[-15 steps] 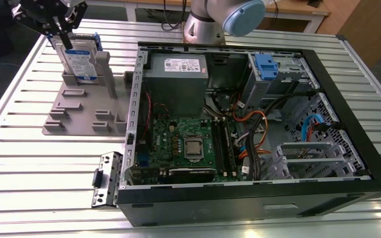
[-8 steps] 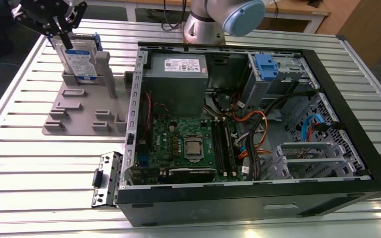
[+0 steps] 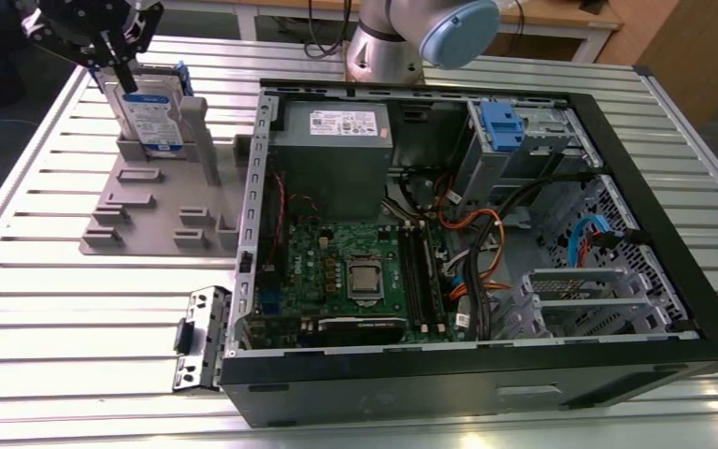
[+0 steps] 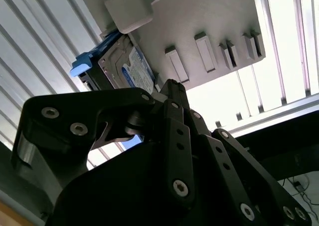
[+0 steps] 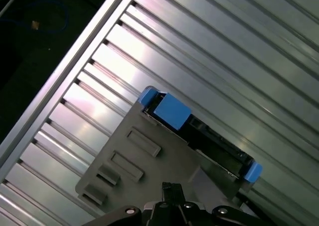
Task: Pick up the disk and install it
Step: 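Pick up the disk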
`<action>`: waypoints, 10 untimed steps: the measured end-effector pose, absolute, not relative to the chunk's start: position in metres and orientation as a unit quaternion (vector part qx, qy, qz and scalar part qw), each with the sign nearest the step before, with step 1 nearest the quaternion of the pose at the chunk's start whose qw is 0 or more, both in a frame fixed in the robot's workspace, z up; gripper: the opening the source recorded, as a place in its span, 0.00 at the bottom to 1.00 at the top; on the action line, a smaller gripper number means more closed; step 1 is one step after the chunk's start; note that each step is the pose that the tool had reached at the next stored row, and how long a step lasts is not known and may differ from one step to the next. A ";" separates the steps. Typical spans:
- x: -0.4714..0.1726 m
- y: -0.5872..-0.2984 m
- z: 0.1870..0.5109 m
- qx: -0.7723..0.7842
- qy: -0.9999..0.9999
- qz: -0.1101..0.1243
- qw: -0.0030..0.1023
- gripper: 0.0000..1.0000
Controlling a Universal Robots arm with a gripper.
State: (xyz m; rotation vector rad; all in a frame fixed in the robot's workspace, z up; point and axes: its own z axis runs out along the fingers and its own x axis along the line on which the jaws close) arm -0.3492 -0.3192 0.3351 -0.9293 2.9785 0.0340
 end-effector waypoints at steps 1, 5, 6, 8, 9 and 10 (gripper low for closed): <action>-0.349 -0.319 0.335 -0.301 0.953 0.011 0.011 0.10; -0.349 -0.319 0.335 -0.314 0.949 0.011 0.010 0.10; -0.349 -0.319 0.335 -0.317 0.948 0.011 0.010 0.10; -0.349 -0.319 0.335 -0.324 0.946 0.011 0.010 0.10; -0.349 -0.319 0.335 -0.327 0.945 0.011 0.010 0.10; -0.349 -0.319 0.335 -0.330 0.944 0.011 0.010 0.10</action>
